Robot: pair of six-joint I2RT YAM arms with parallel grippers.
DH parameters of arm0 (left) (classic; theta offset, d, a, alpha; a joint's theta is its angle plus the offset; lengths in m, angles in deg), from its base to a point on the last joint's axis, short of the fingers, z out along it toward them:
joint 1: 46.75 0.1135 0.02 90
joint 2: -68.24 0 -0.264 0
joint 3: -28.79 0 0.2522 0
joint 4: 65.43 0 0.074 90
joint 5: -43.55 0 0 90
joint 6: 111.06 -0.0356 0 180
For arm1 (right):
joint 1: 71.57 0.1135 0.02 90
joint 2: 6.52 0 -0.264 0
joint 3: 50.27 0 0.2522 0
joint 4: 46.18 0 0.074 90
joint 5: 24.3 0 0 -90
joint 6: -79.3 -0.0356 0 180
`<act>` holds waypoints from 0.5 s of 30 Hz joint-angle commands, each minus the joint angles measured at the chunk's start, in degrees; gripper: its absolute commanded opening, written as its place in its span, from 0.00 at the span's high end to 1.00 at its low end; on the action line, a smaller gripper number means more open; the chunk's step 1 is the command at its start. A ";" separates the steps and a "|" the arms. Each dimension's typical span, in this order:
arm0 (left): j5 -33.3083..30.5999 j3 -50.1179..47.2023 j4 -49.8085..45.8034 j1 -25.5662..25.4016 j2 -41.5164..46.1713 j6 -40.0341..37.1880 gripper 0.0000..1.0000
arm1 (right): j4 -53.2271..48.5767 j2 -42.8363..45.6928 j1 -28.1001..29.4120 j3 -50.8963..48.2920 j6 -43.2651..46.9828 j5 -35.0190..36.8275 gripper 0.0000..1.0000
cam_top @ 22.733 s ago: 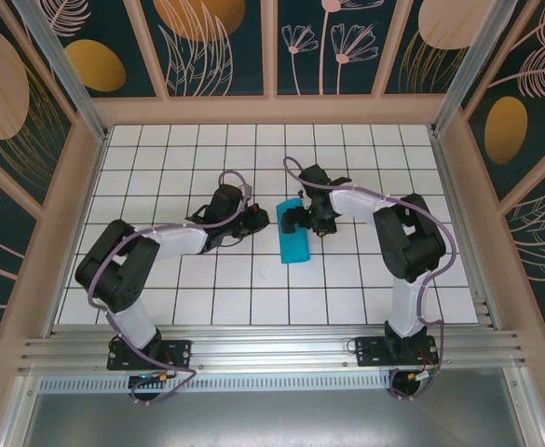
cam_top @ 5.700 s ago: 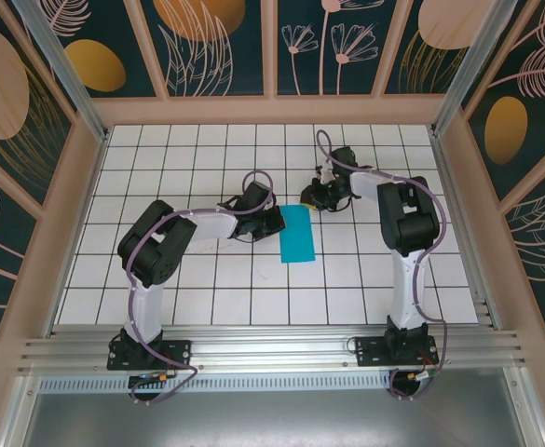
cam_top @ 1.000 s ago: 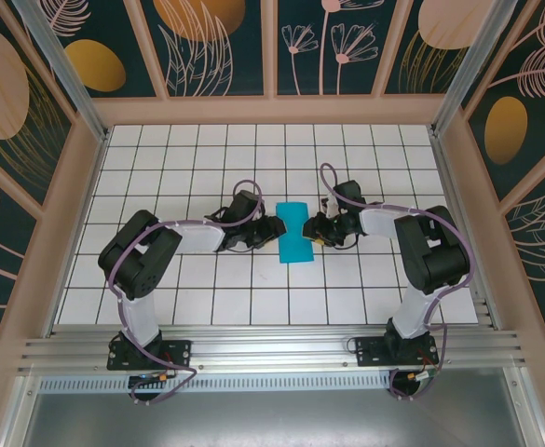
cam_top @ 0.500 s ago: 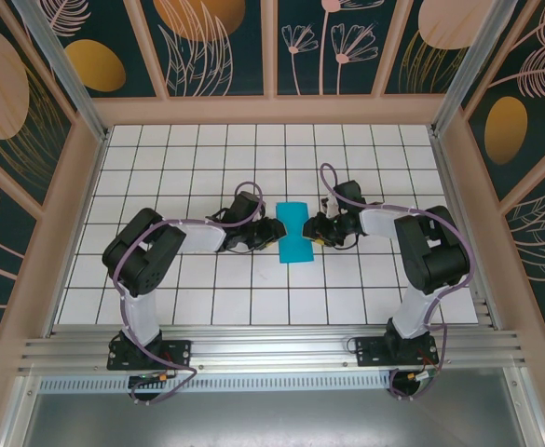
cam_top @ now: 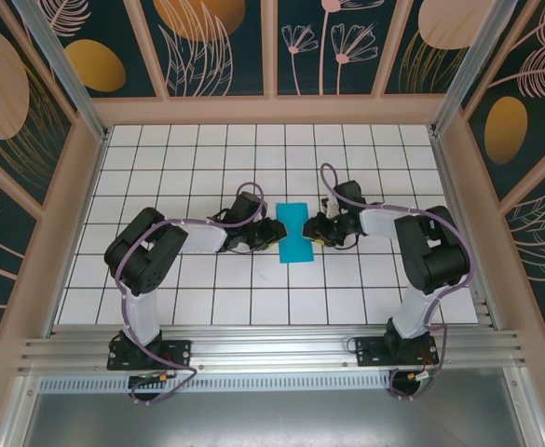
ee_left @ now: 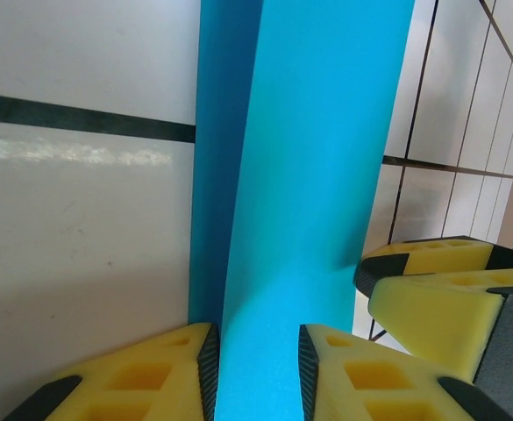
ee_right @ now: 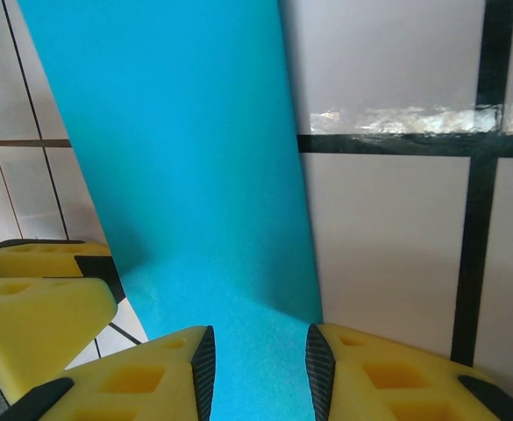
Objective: Fold a paper plane with a square sheet of paper (pick it up from the middle)
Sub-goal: Fold the triangle a second time at the center of the table.
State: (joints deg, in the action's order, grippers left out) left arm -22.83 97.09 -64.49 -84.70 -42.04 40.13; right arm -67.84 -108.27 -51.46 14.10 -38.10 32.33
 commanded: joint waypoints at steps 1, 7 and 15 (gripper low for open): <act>1.08 0.56 1.66 -0.40 -0.47 0.58 0.68 | -0.52 -0.81 -0.10 -1.48 -0.02 0.32 0.62; 0.73 0.55 2.32 -0.44 0.05 0.69 0.69 | -0.57 -0.83 -0.26 -1.35 0.06 0.25 0.62; -0.50 -0.03 2.67 -0.40 1.00 0.98 0.65 | -0.51 -0.40 -0.43 -1.44 -0.11 0.32 0.62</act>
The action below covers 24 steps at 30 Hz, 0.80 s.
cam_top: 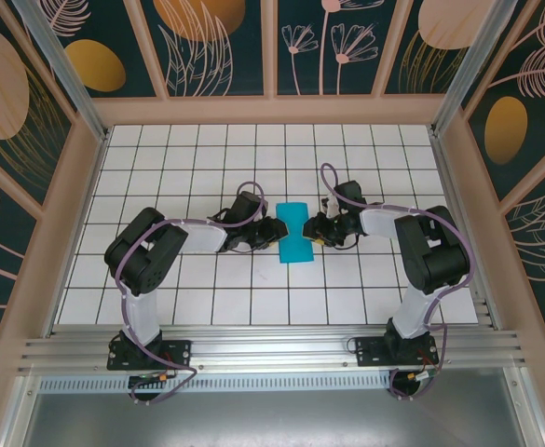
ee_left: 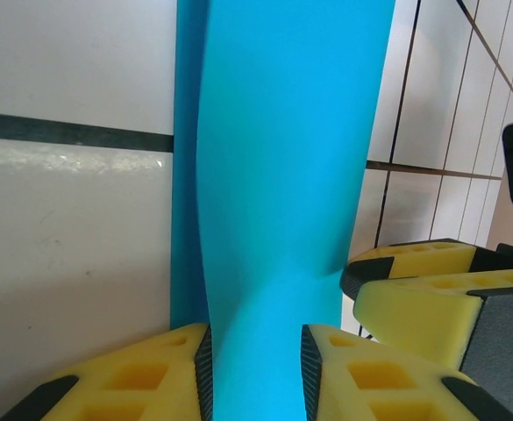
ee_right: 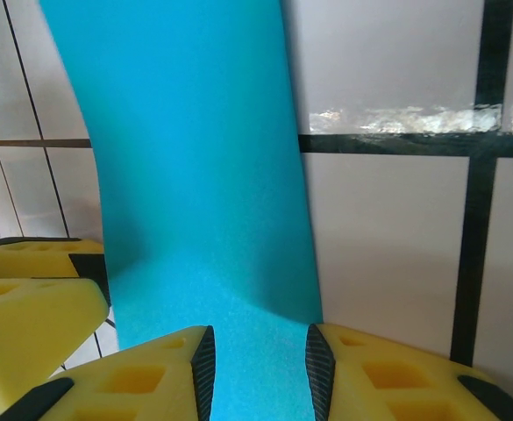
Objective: Fold a paper plane with a square sheet of paper (pick it up from the middle)
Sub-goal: Fold the triangle a second time at the center of the table.
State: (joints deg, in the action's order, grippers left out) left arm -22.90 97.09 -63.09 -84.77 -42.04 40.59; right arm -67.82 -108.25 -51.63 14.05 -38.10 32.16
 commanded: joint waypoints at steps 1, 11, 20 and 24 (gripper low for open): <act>-0.50 0.00 1.58 -0.37 0.86 0.49 0.66 | -0.43 -0.39 -0.21 -1.35 -0.11 0.28 0.62; 1.45 0.18 5.11 -0.34 -0.53 2.21 0.66 | 2.94 2.14 -1.24 -2.15 -1.59 -3.96 0.62; 1.22 0.83 5.55 -0.39 -1.25 2.60 0.76 | 1.53 8.58 -2.05 -3.94 -0.07 -0.73 0.56; 1.25 2.64 4.93 -0.28 -1.27 2.06 0.84 | 2.81 12.66 -2.15 -6.78 0.70 1.19 0.48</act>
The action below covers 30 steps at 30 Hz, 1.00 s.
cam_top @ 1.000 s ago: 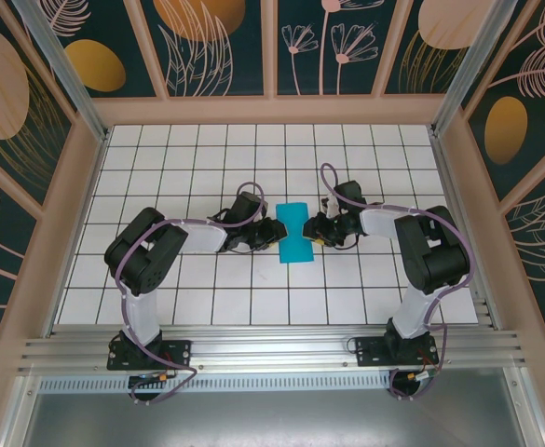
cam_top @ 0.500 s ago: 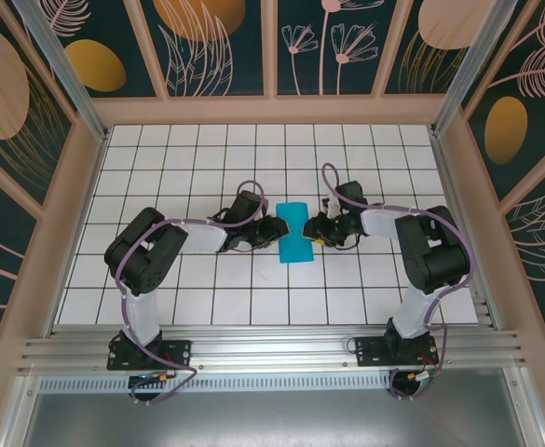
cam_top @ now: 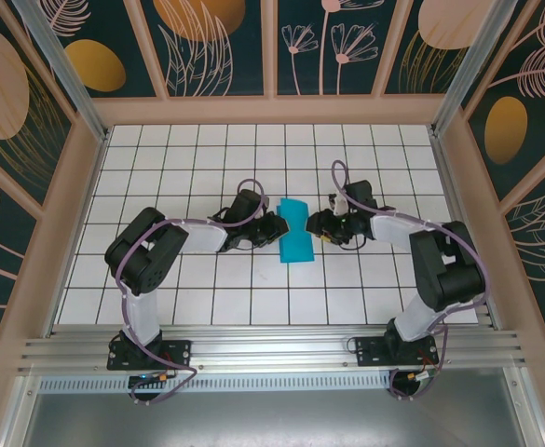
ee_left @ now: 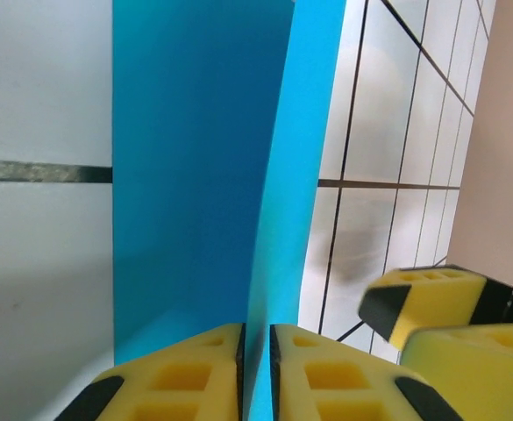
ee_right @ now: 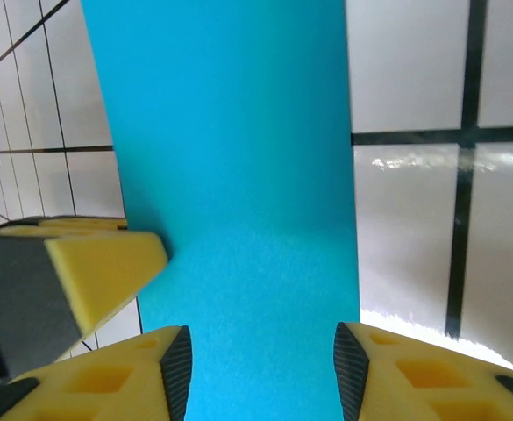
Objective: Fold a paper plane with a square sheet of paper (pick it up from the middle)
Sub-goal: Fold the triangle a second time at the center of the table.
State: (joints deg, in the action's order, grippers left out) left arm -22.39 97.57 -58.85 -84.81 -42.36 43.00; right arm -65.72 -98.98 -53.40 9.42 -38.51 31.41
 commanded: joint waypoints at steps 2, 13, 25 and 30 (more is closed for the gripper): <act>0.73 2.43 -0.13 -0.26 -0.54 -0.79 0.87 | 2.50 5.67 -0.25 -3.93 2.01 1.54 0.47; 1.13 6.00 -6.81 -0.25 -0.20 -4.27 0.92 | 17.66 24.73 16.79 -19.03 19.63 24.13 0.43; 0.97 6.92 -7.79 -0.25 -0.22 -4.16 0.91 | 24.74 16.53 33.31 -17.54 34.71 45.73 0.32; 1.02 7.04 -7.95 -0.26 -0.40 -4.14 0.91 | 27.73 11.09 34.25 -15.91 37.75 50.43 0.35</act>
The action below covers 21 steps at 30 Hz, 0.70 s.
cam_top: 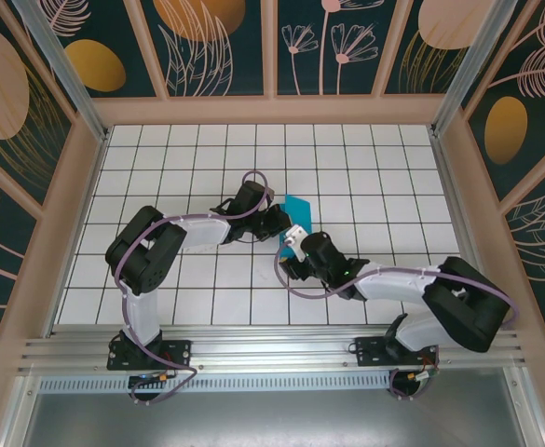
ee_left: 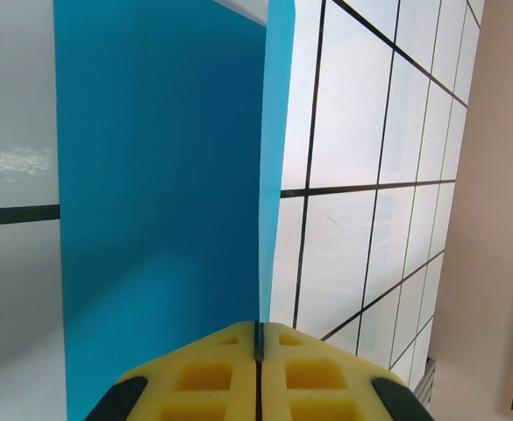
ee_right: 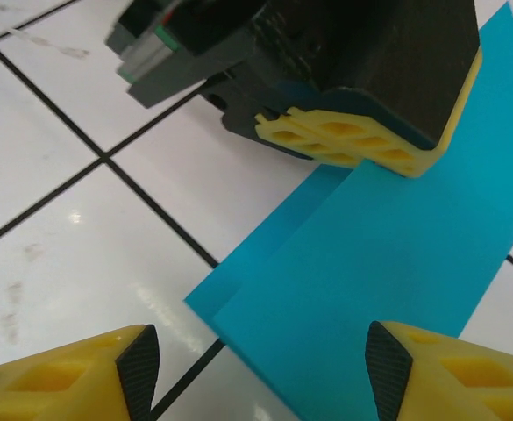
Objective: Fold a paper plane with a square sheet of paper (pick it up from the middle)
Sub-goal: Fold the triangle a second time at the center of the table.
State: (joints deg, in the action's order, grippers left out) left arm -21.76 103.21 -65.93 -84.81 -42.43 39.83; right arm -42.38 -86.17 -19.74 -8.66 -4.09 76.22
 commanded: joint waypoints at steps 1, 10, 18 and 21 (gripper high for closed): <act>0.53 1.39 -0.87 -0.25 -0.33 -1.01 0.91 | 4.58 -2.41 0.70 2.59 3.64 5.60 0.36; 0.32 1.30 -1.29 -0.25 -0.15 -1.11 0.90 | 5.47 -5.42 1.89 3.50 4.22 9.34 0.57; -0.68 1.64 -2.60 -0.23 0.80 -1.69 0.85 | 3.27 -4.14 2.04 4.08 1.78 9.87 0.89; -2.66 1.65 -4.37 -0.23 2.04 -2.66 0.77 | 0.99 -4.01 2.04 5.39 -0.27 9.18 0.99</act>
State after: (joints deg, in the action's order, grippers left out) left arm -22.44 103.41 -67.61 -84.81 -42.39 38.69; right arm -39.84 -91.07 -18.10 -5.86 -2.12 84.77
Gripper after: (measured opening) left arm 0.214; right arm 0.055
